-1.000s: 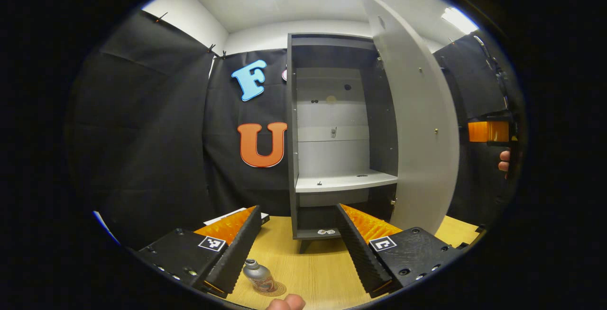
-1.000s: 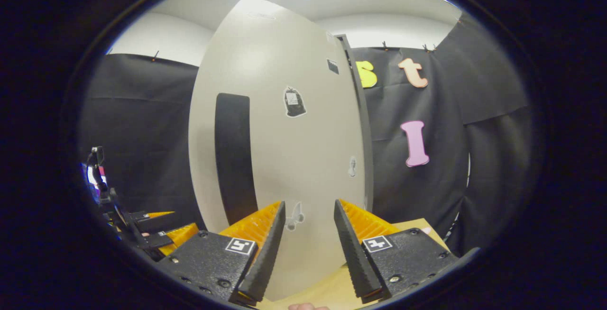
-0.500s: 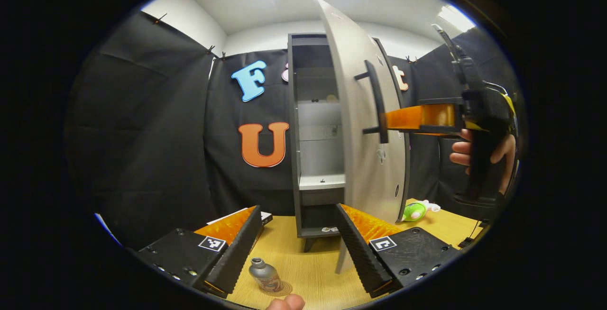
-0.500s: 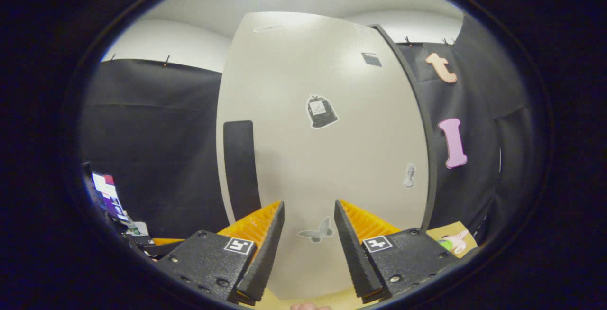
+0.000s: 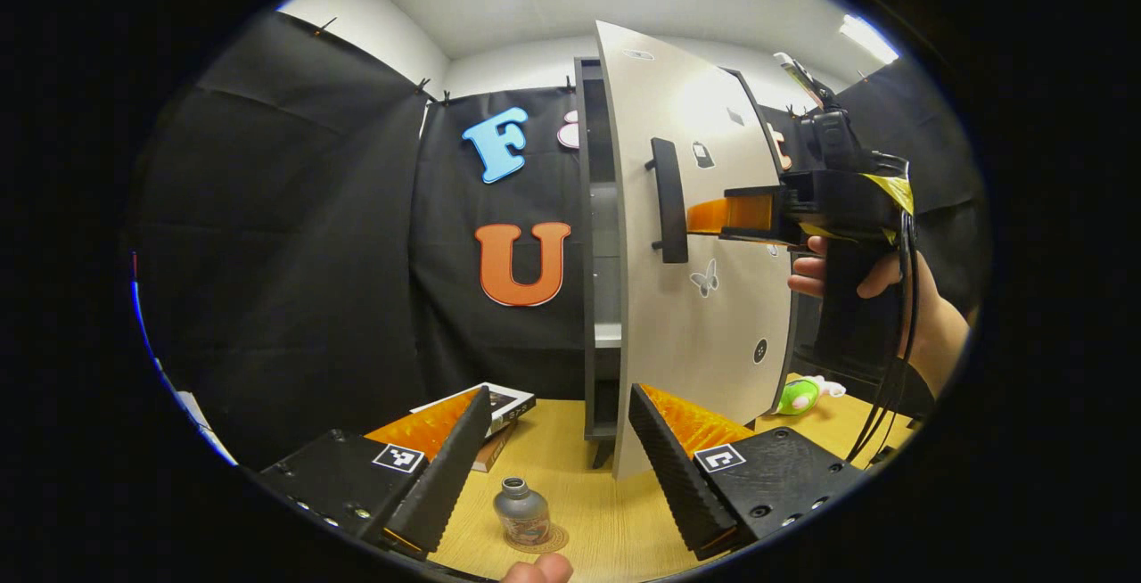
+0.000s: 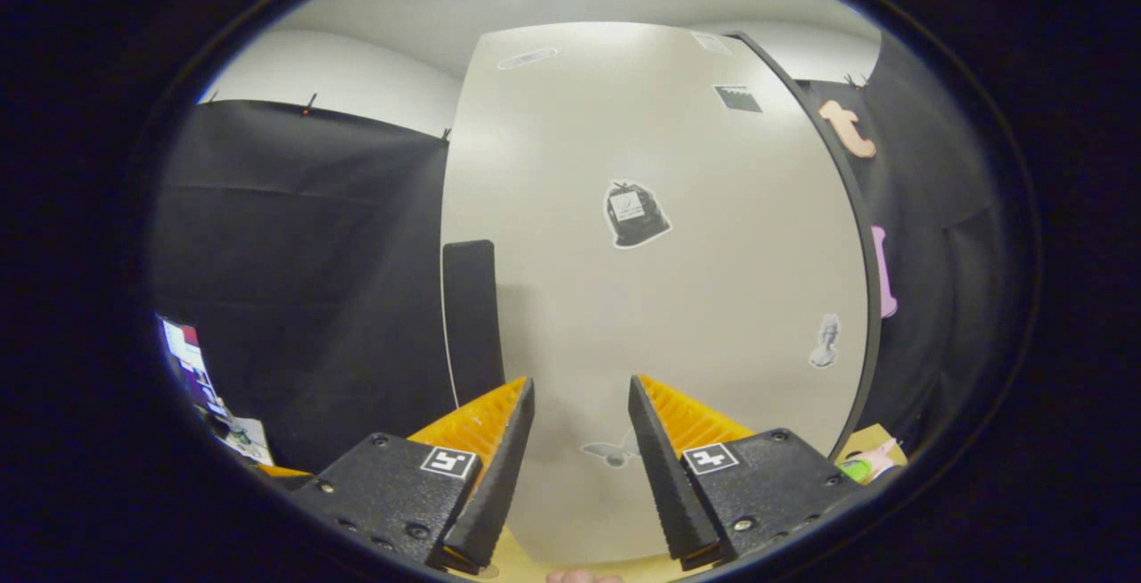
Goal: Open the cabinet door with the right hand, grasp the bottle in the cabinet with the left hand and place it on the coaster, then close the cabinet door with the right hand.
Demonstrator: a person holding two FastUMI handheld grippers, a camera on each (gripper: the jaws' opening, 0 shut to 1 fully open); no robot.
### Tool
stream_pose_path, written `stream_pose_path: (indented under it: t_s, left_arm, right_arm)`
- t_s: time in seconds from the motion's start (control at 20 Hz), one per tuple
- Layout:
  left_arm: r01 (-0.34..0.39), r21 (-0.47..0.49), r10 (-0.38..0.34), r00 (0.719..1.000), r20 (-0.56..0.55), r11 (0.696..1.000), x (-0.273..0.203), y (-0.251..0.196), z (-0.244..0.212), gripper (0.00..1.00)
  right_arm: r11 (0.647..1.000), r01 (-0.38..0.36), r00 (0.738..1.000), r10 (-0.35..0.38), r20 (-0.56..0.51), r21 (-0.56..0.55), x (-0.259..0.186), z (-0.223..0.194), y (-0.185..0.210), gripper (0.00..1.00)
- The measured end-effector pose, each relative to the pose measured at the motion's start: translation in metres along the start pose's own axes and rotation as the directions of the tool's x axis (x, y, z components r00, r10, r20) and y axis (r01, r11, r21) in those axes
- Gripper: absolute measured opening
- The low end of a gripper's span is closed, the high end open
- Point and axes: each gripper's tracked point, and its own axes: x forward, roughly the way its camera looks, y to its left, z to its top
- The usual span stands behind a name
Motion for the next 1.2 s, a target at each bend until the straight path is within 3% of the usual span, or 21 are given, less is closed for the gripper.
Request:
stream_pose_path:
  t_s: [0.35,0.6,0.9,1.2]
  left_arm:
    - [0.030,-0.015,-0.029,1.000,0.007,0.999,-0.008,0.000,0.001,0.94]
    - [0.115,-0.027,-0.115,0.993,0.023,0.993,-0.005,-0.017,0.004,0.94]
    - [0.210,-0.009,-0.209,0.976,0.057,0.978,0.000,-0.048,0.016,0.94]
    - [0.221,-0.005,-0.220,0.972,0.081,0.975,-0.010,-0.071,0.021,0.94]
  right_arm:
    - [0.997,0.075,0.997,-0.074,0.036,-0.025,-0.058,0.011,-0.023,0.71]
    - [0.982,0.186,0.981,-0.184,0.060,-0.027,-0.120,0.022,-0.051,0.70]
    - [0.932,0.358,0.934,-0.356,0.037,-0.060,-0.210,0.020,-0.096,0.71]
    - [0.877,0.479,0.877,-0.480,-0.023,-0.040,-0.278,-0.013,-0.129,0.71]
